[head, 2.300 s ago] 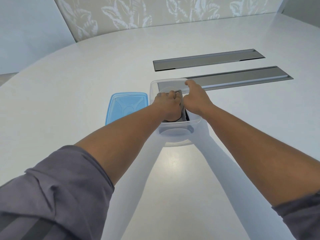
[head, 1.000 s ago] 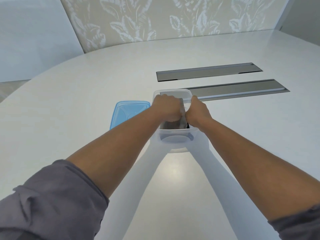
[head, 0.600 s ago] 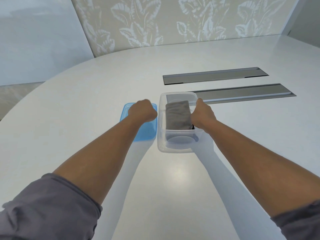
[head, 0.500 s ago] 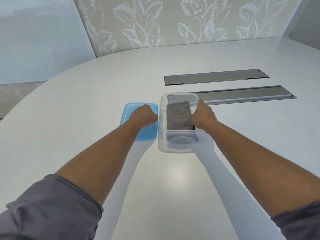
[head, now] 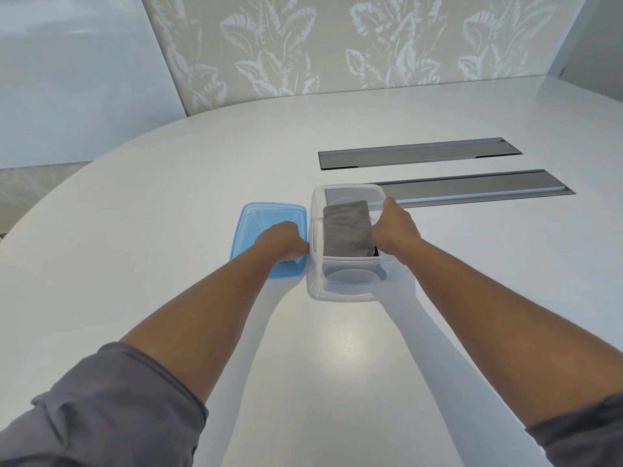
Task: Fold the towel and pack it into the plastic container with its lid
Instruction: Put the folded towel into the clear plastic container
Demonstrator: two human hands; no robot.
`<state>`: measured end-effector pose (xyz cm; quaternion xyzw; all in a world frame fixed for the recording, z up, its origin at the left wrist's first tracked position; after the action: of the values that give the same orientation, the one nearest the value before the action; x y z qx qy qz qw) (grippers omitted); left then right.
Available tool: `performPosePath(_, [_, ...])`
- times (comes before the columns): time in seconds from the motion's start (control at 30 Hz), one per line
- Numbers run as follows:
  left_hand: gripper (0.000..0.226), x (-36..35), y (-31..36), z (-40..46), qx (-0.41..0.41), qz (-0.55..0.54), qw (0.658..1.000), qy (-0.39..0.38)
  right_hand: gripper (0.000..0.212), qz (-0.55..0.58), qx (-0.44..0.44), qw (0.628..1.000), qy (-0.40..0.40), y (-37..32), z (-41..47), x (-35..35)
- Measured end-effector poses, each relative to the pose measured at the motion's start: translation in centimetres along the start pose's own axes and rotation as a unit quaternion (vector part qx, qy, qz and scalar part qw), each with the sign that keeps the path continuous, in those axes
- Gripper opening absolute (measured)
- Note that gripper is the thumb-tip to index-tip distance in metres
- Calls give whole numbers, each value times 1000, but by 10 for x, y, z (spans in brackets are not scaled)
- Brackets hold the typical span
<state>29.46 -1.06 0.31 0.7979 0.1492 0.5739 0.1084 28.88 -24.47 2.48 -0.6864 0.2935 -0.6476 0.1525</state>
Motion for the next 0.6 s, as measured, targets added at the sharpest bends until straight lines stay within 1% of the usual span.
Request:
performPosePath(0.1, [15,-1,3,-1,-9,26,1000,-7,41,6,-2,1000,-1,2,0,-1])
performPosePath(0.17, [15,-1,3,-2,-6,24,1000,-2,42,8,-1,1000,-2,2,0,-1])
performPosePath(0.27, [28,9,1,-3,-5,0,1000,27,47,6,-1,1000,-3,3,1,-1])
performPosePath(0.33, [30,24,2,-7,-9,-1,998,58,45,8,0,1000,-4,3,2,-1])
performPosePath(0.4, [24,44,7,-13,-16,-4,996,87,45,9,1,1000,-7,3,2,-1])
performPosePath(0.47, [8,65,11,-20,-22,-17,993,111,47,7,1,1000,-8,2,2,-1])
performPosePath(0.53, [13,77,11,-23,-17,-36,992,123,48,5,2,1000,-10,2,1,-1])
performPosePath(0.6, [13,75,10,-25,-12,-30,994,104,47,7,2,1000,-11,2,1,-1])
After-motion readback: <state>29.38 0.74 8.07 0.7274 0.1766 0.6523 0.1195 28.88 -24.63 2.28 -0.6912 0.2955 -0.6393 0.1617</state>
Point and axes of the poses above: each hand's wrist, its own z-axis towards the middle knuckle, its own x-axis out of the back of the hand, y = z × x, the point moved 5 cm from there along z, towards the middle knuckle, and after that the axes turned 4 degrees about -y, right-handed, at the moved point
